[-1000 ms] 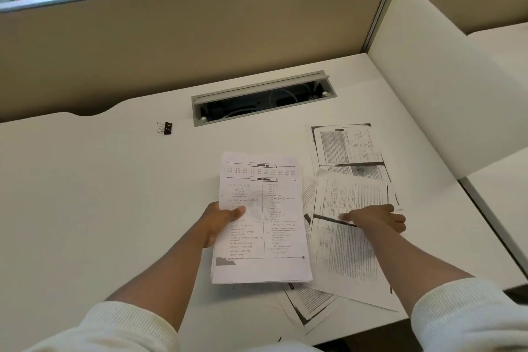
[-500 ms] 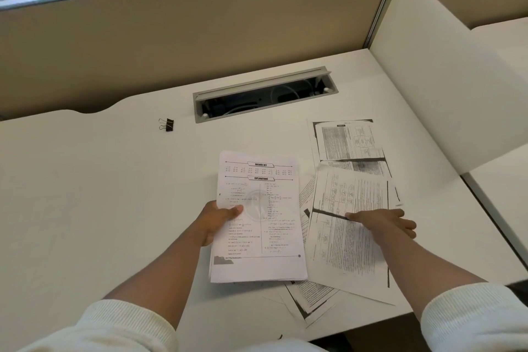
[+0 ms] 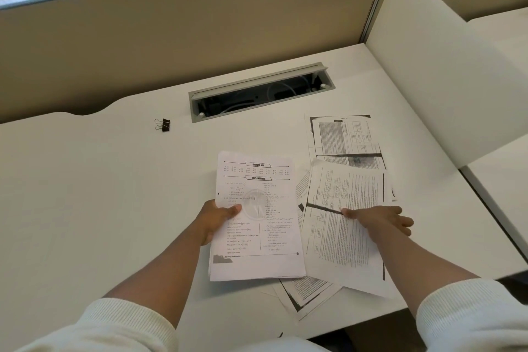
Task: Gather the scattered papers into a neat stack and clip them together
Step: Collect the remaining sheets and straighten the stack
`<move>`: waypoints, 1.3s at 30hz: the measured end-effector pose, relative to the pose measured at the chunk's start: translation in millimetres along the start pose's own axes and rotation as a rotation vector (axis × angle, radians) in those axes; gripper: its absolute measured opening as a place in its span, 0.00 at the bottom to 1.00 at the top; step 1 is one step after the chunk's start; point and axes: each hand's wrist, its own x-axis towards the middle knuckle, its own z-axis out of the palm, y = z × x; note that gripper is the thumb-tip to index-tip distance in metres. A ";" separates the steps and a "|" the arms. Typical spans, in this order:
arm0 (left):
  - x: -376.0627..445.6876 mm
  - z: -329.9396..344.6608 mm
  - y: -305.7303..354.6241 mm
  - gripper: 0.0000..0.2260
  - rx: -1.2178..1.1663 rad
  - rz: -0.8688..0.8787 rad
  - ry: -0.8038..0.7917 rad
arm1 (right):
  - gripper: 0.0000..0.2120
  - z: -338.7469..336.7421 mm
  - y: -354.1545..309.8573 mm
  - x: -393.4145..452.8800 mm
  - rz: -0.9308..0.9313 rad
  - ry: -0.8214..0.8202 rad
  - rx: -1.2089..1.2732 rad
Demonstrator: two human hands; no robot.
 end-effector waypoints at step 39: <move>-19.9 -36.2 6.3 0.14 0.106 0.055 0.076 | 0.15 5.6 -41.9 -54.5 -0.681 -0.527 0.521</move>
